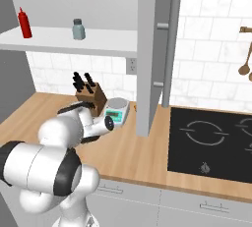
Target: Put the shaker and condiment bottle from the counter next to their counterparts in the cabinet.
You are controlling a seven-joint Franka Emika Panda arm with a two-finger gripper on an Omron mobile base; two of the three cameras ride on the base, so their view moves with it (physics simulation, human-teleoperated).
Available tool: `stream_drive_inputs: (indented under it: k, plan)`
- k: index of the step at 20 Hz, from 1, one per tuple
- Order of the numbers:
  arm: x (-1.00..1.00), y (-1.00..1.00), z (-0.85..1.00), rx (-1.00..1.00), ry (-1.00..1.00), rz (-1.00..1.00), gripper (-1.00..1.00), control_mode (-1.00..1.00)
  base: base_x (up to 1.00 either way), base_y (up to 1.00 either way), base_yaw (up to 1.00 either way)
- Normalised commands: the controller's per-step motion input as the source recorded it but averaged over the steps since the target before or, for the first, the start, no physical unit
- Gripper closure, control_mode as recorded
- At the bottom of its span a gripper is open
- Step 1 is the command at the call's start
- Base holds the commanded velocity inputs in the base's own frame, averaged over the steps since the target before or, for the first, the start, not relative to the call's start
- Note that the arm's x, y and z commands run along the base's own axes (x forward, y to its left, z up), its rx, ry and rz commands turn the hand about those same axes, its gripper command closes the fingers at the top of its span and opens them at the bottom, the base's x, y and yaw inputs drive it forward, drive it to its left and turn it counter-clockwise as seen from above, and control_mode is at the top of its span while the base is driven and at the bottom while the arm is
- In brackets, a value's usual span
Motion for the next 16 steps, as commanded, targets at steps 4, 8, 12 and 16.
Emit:
stream_drive_inputs:
  k: [4,8,12,16]
  plan:
    - [0.10,0.33,-0.33,0.08,0.13,0.00,1.00,-1.00,0.00,0.00,0.00]
    - [0.51,0.08,-0.04,0.03,0.27,-0.01,1.00,-1.00,0.00,0.00,0.00]
    - [0.47,-0.30,0.09,0.09,0.20,-0.21,1.00,-1.00,0.00,0.00,0.00]
    - [0.20,-0.28,0.31,0.09,0.08,-0.28,1.00,-1.00,0.00,0.00,0.00]
